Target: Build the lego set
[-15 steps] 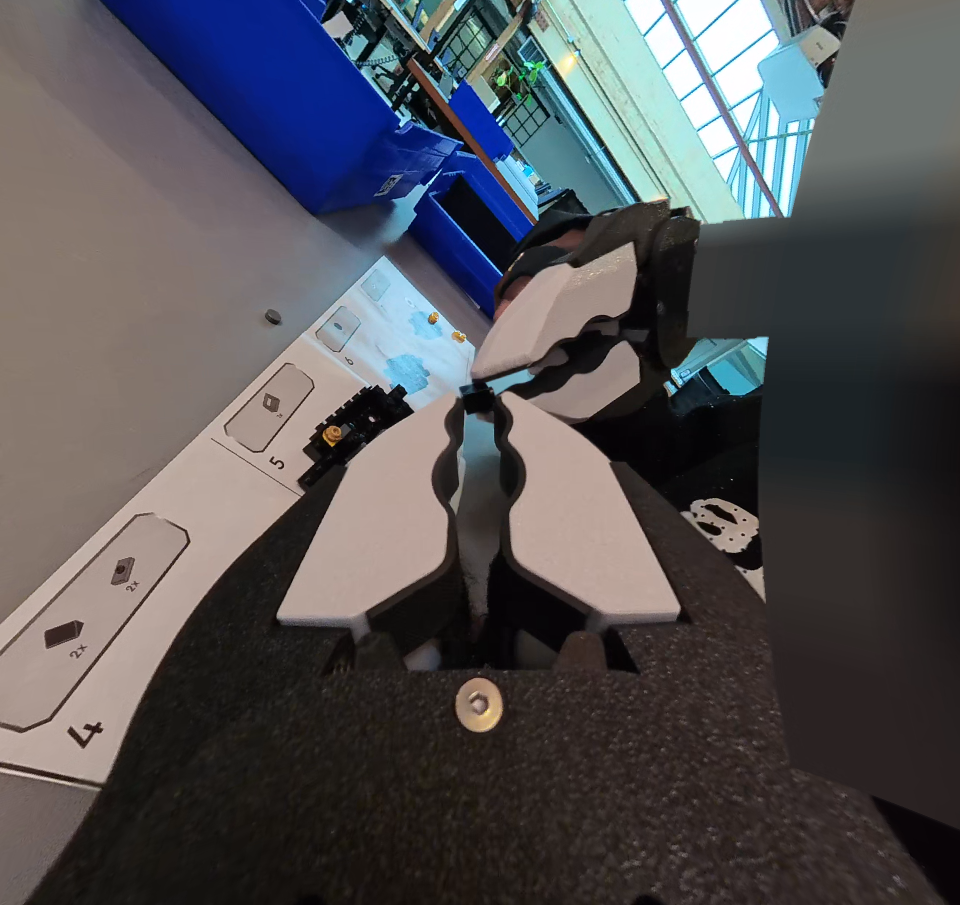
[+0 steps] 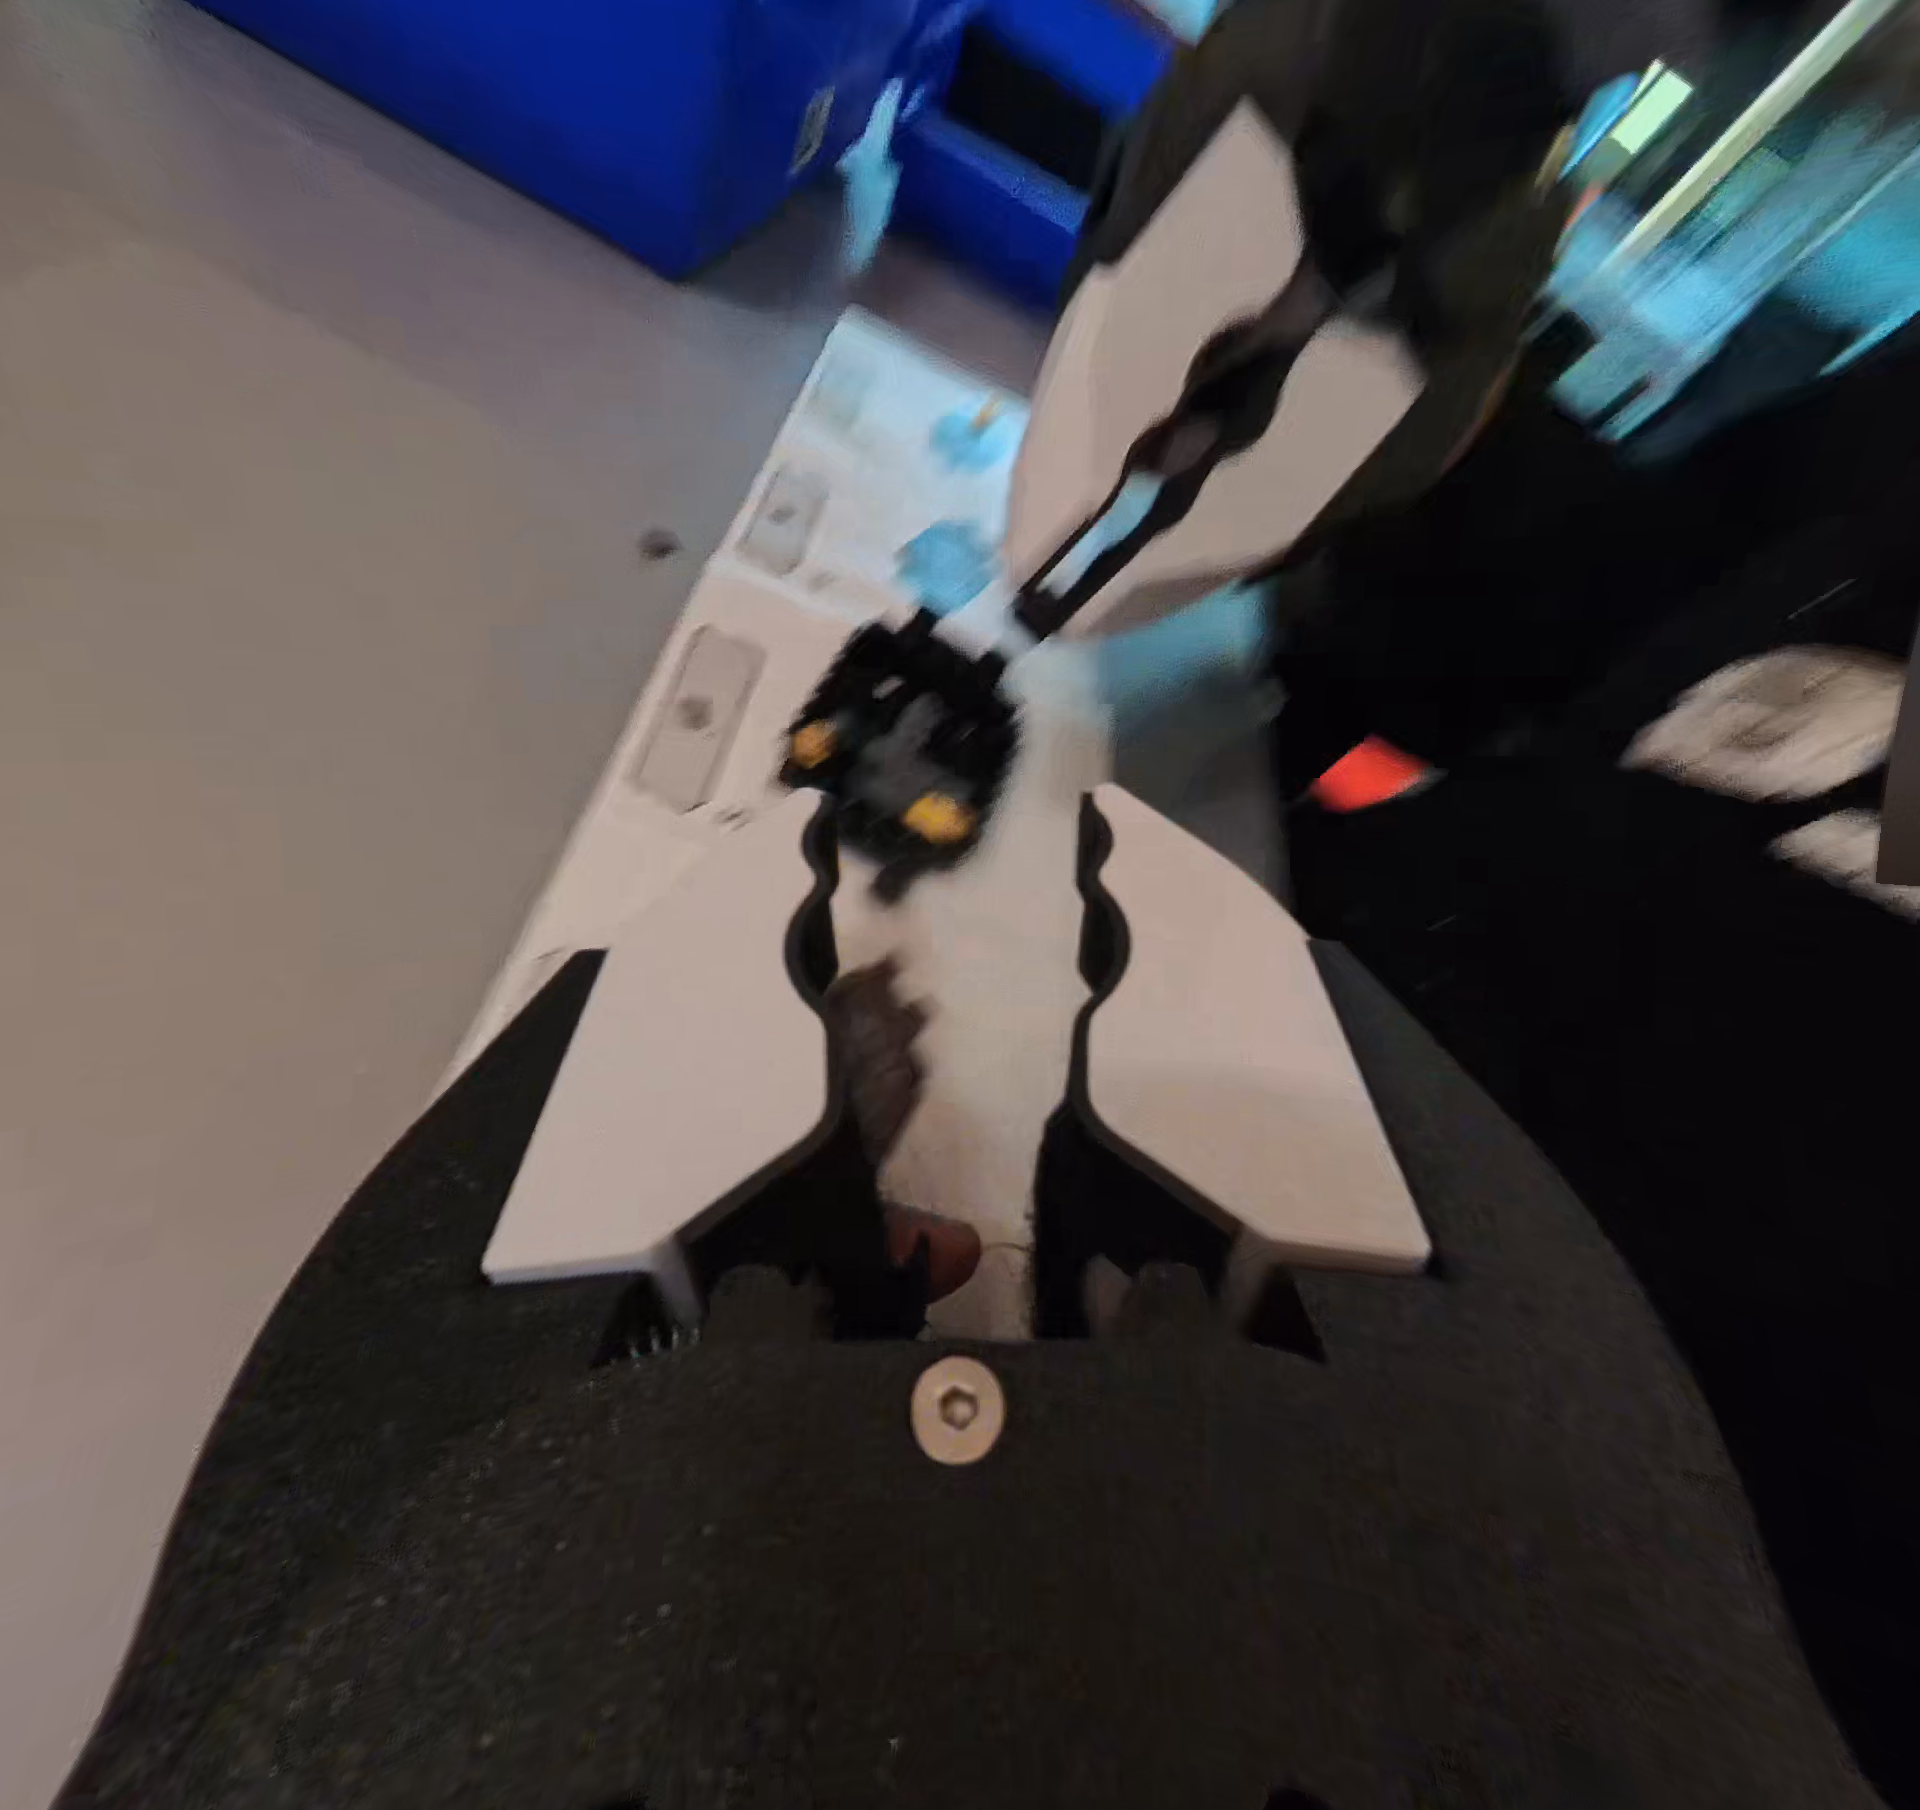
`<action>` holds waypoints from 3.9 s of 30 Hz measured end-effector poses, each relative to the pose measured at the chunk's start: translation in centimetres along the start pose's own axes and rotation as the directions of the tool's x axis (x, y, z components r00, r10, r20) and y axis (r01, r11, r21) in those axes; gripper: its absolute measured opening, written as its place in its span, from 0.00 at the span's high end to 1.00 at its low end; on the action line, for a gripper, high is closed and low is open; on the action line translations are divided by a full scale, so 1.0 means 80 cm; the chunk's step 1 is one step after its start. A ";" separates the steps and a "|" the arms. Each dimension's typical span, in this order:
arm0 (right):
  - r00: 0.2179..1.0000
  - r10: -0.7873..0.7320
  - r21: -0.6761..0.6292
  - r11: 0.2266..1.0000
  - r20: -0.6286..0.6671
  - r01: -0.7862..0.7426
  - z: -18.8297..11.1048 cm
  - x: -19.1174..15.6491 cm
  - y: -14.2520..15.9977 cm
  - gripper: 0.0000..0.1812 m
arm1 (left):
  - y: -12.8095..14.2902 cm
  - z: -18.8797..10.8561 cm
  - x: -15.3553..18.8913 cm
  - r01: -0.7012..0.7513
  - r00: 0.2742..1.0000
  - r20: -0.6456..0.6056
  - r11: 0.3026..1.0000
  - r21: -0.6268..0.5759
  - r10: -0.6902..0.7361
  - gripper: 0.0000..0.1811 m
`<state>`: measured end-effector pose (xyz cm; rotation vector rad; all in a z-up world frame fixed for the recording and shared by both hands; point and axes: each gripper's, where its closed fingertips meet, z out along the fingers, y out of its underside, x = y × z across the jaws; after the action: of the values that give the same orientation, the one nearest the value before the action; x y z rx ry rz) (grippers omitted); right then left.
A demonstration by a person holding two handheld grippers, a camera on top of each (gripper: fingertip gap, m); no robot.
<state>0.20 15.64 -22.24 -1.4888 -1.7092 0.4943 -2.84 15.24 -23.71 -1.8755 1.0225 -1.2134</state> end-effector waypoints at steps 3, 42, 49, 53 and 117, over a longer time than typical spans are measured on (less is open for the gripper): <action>0.963 0.215 0.033 0.974 0.164 -0.223 -0.005 -0.022 0.018 0.96 | 0.028 -0.003 -0.034 -0.266 0.944 0.130 0.933 -0.241 0.302 0.69; 0.984 0.015 -0.240 0.970 0.177 0.029 0.019 -0.045 0.058 0.96 | 0.049 0.052 -0.001 -0.332 0.928 0.049 0.879 -0.342 0.370 0.84; 0.985 -0.001 -0.266 0.963 0.171 0.047 0.018 -0.044 0.062 0.95 | 0.049 0.052 -0.001 -0.329 0.929 0.049 0.880 -0.342 0.366 0.84; 0.987 -0.001 -0.259 0.965 0.164 0.044 0.019 -0.043 0.061 0.95 | 0.049 0.052 -0.002 -0.329 0.929 0.048 0.880 -0.342 0.366 0.84; 0.968 -0.060 -0.209 0.971 0.245 0.113 0.023 -0.043 0.052 0.97 | 0.051 0.054 -0.005 -0.343 0.919 0.065 0.869 -0.357 0.389 0.86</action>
<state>1.42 13.72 -27.42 -1.5511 -2.0654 0.4613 0.09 14.19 -28.77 -1.8655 1.5069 -0.7089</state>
